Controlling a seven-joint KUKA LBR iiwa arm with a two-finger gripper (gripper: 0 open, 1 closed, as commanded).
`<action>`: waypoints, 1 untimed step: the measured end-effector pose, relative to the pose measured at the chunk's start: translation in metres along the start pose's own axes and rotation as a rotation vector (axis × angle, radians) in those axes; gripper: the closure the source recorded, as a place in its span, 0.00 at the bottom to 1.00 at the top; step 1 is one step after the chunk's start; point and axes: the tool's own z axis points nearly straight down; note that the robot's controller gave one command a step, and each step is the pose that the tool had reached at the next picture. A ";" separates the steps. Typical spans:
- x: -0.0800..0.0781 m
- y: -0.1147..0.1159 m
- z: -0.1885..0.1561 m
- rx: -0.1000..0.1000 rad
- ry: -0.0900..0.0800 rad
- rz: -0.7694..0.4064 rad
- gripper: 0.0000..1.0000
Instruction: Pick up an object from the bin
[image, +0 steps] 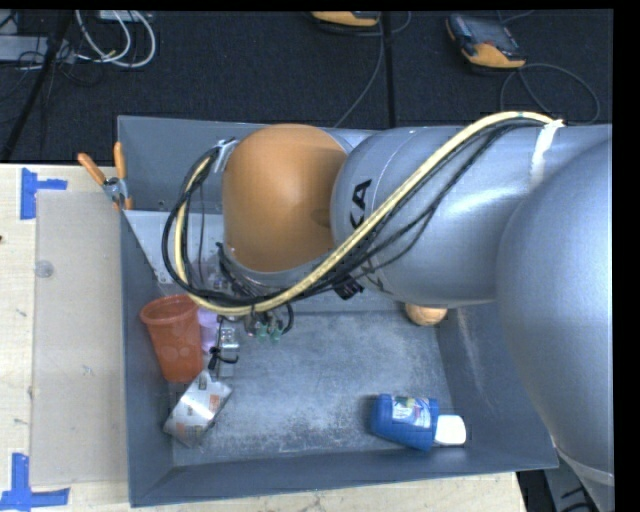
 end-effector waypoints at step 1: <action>0.008 0.002 0.018 -0.001 -0.006 -0.094 0.00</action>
Offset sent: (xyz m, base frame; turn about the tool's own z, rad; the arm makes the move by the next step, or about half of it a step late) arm -0.0539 0.0053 -0.1129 -0.3368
